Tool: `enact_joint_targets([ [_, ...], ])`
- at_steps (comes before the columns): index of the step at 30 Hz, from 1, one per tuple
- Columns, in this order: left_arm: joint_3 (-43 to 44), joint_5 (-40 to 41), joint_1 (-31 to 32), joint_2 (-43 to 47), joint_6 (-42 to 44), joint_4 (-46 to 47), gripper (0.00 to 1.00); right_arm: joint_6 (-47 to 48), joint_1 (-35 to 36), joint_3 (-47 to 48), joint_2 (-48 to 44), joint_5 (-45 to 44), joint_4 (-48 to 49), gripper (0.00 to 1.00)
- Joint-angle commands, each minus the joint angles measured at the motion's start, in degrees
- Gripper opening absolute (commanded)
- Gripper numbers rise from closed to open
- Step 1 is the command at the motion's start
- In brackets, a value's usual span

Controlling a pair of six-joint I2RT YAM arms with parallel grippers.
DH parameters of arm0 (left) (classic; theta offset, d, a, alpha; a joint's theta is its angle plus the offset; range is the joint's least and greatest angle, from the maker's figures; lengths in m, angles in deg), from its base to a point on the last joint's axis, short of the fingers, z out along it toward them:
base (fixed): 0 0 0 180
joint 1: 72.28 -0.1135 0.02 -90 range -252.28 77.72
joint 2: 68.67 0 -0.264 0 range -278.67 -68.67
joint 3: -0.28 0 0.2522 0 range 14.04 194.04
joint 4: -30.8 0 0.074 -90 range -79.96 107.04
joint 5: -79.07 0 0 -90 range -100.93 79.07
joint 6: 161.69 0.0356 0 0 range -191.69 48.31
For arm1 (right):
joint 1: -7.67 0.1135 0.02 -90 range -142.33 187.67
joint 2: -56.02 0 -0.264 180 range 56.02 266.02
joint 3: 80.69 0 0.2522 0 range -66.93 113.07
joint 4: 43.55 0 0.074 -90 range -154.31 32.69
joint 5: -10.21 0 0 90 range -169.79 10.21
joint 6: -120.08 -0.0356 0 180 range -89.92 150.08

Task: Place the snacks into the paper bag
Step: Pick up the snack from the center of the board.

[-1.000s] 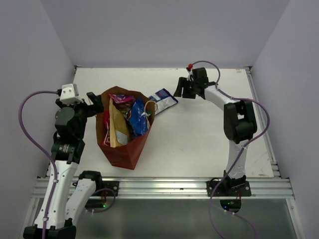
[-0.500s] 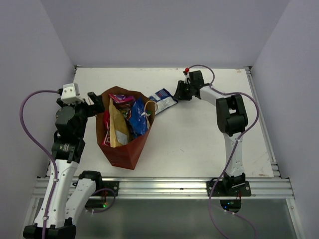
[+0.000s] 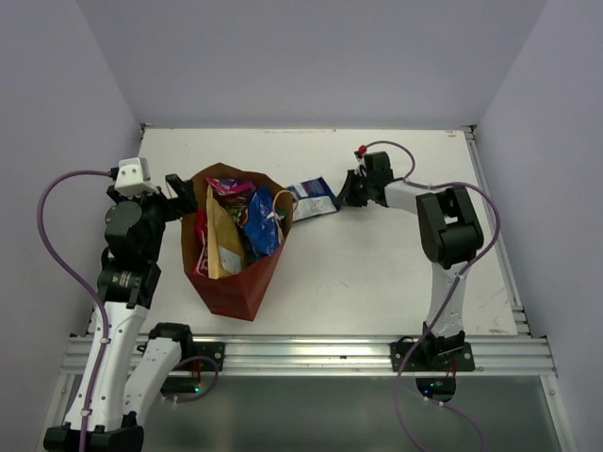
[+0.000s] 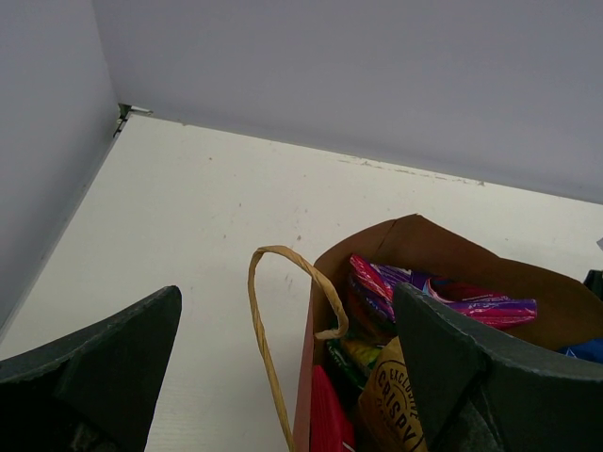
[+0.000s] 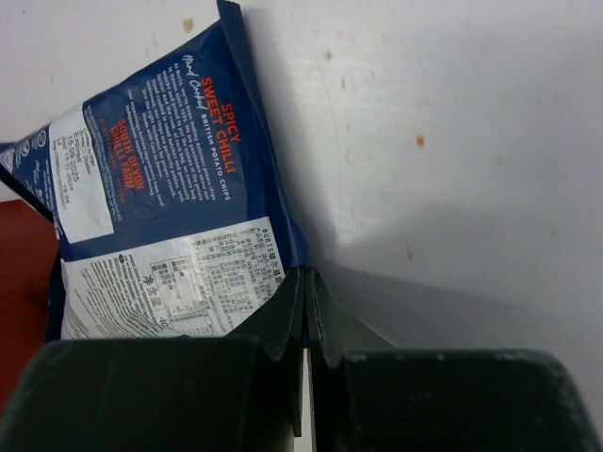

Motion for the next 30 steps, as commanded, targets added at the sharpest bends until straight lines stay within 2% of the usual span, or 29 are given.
enact_joint_targets([
  [1,-0.42,-0.76,-0.14,0.35,1.25,3.39,0.98,-5.65,-0.21,-9.67,-8.41,-1.59,5.97,0.00],
  [5,-0.42,-0.76,-0.14,0.36,1.16,3.39,0.98,-9.09,-0.21,-21.27,-16.33,-2.21,10.29,0.00],
  [8,-0.42,-0.85,-0.14,0.53,1.16,3.31,0.98,-12.33,-0.21,-33.55,-23.78,-3.52,14.77,0.00],
  [10,-0.42,-0.67,-0.14,0.53,1.16,3.31,0.98,-14.27,-0.21,-37.63,-27.76,-5.10,17.58,0.00],
  [18,-0.42,-0.50,-0.14,0.71,1.16,3.30,0.98,-18.32,-0.12,-52.30,-45.85,-6.60,18.48,0.01],
  [23,-0.42,-0.67,-0.14,0.62,1.07,3.30,0.98,-17.27,0.31,-54.43,-51.15,-3.97,14.52,0.13],
  [30,-0.42,-0.76,-0.14,0.18,0.99,3.30,0.98,-17.27,1.63,-57.77,-53.61,0.34,12.77,0.39],
])
